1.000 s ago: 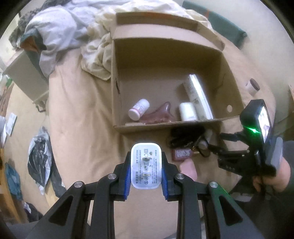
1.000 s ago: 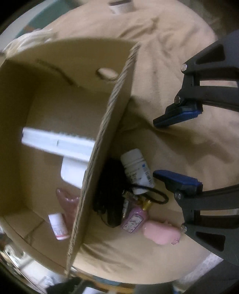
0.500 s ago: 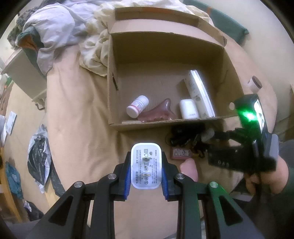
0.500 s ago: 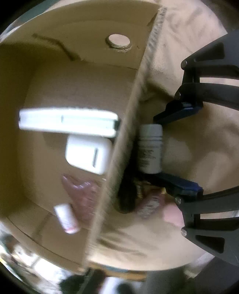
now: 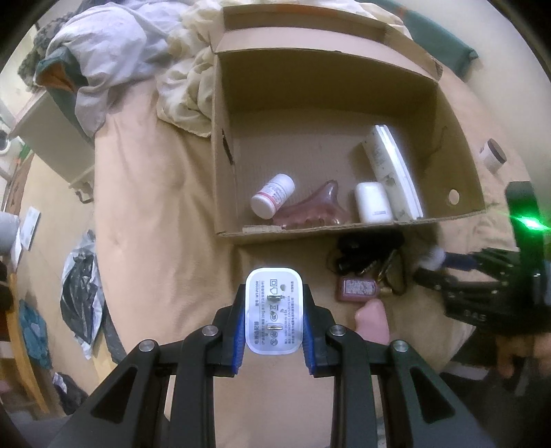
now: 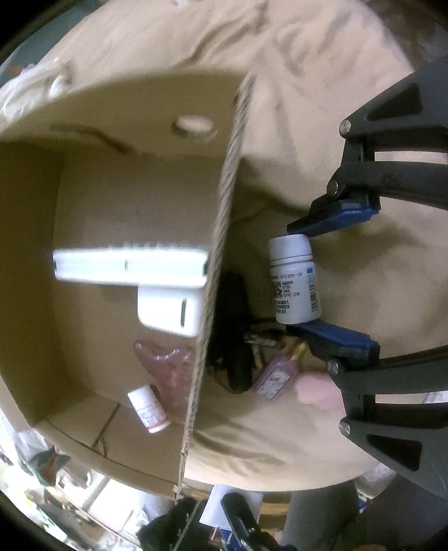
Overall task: Organize rigid objects
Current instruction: 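Hold the charger plug up with the left gripper while the right gripper grasps the white pill bottle, then carry the charger plug and pill bottle over the box with both grippers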
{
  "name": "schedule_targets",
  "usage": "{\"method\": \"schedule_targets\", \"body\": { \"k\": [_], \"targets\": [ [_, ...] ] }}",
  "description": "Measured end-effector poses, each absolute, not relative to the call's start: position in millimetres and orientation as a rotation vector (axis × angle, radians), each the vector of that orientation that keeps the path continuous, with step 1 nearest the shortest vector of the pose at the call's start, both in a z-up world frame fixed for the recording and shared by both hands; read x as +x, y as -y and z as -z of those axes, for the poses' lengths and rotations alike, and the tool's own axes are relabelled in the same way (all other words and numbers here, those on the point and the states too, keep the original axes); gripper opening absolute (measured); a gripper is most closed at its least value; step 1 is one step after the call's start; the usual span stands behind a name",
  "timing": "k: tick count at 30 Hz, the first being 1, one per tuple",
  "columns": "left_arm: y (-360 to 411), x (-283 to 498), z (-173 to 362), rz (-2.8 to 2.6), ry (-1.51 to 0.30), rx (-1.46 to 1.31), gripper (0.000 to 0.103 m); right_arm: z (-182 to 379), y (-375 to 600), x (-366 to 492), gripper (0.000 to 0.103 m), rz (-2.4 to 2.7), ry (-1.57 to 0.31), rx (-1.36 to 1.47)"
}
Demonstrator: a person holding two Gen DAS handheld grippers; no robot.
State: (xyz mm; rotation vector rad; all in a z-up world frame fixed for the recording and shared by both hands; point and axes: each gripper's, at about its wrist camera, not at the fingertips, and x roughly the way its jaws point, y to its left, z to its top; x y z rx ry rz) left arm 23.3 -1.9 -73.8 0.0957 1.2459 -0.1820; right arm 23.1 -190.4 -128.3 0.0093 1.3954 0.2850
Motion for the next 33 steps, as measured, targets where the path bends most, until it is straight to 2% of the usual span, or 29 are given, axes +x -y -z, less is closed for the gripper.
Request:
{"method": "schedule_targets", "body": {
  "k": [8, 19, 33],
  "targets": [
    [3, 23, 73, 0.175, -1.238, 0.105, 0.024, 85, 200, -3, 0.049, -0.313, -1.349, -0.070],
    [4, 16, 51, 0.171, -1.153, 0.114, 0.024, -1, 235, 3, 0.049, -0.431, -1.081, 0.035],
    [22, 65, 0, 0.205, -1.059, 0.113, 0.024, -18, 230, 53, 0.049, -0.446, -0.978, 0.094]
  ]
}}
